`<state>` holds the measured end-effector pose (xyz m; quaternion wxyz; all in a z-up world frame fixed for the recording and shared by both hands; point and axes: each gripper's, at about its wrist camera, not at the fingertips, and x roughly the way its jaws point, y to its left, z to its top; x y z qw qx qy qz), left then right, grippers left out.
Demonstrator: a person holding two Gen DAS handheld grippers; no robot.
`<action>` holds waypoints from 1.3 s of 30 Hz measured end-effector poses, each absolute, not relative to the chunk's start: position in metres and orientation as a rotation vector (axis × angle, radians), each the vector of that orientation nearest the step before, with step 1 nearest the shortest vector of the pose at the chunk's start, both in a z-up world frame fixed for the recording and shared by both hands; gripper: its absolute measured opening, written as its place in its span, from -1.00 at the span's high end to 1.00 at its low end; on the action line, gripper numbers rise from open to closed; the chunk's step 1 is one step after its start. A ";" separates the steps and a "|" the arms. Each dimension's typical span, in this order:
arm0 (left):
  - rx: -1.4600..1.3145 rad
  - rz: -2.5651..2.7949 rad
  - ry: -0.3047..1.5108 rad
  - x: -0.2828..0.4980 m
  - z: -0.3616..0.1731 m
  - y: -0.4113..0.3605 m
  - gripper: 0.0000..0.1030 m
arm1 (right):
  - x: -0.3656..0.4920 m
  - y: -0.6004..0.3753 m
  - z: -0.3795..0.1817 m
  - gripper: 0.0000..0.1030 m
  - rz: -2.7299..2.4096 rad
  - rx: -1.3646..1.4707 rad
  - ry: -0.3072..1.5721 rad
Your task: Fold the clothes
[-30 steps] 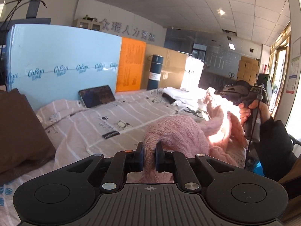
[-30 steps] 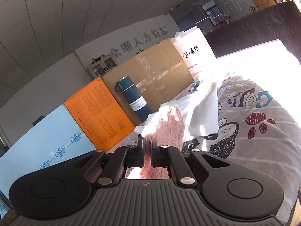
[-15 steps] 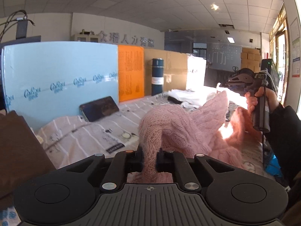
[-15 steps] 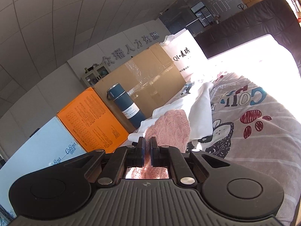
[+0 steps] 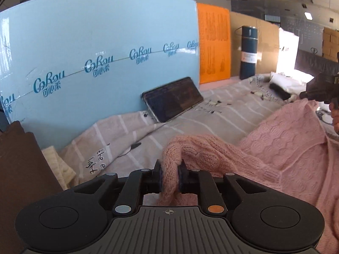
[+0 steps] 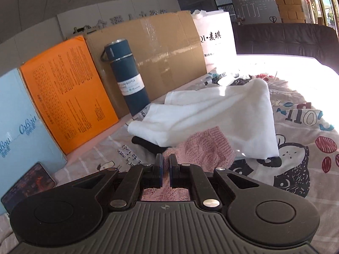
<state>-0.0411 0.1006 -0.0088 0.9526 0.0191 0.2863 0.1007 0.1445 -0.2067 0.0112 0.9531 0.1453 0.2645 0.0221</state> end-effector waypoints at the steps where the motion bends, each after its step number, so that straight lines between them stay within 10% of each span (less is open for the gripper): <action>1: 0.050 0.231 0.594 -0.036 -0.014 0.101 0.66 | 0.150 -0.205 0.003 0.90 0.052 0.294 0.555; 4: 0.076 0.296 0.602 -0.026 -0.024 0.108 0.50 | 0.157 -0.205 -0.009 0.78 0.073 0.307 0.575; 7: 0.084 0.341 0.595 -0.024 -0.030 0.113 0.00 | 0.153 -0.209 -0.009 -0.10 0.082 0.330 0.545; 12: -0.034 0.258 0.482 -0.053 0.002 0.125 -0.76 | 0.129 -0.228 0.011 -0.40 0.213 0.457 0.397; 22: -0.108 -0.048 0.426 -0.141 0.020 0.058 -0.82 | 0.027 -0.317 0.067 -0.69 0.260 0.519 0.197; 39: 0.052 -0.310 0.515 -0.165 -0.021 -0.019 -0.82 | -0.067 -0.391 -0.020 -0.60 0.330 0.924 0.813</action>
